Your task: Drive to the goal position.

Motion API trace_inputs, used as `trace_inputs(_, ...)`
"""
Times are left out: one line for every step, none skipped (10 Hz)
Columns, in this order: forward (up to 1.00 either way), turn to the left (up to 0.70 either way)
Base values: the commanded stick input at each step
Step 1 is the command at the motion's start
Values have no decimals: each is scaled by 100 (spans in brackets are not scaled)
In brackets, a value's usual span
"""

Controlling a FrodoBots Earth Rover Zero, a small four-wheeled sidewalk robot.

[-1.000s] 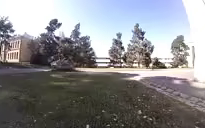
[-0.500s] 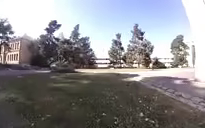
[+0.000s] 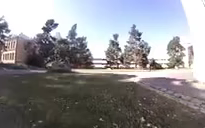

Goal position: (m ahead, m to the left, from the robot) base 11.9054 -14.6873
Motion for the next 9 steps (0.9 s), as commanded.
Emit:
trace_inputs(45, -27)
trace_inputs(45, -27)
trace_inputs(45, -27)
trace_inputs(45, -27)
trace_inputs(45, -26)
trace_inputs(45, -21)
trace_inputs(45, -4)
trace_inputs(45, 0)
trace_inputs(45, 0)
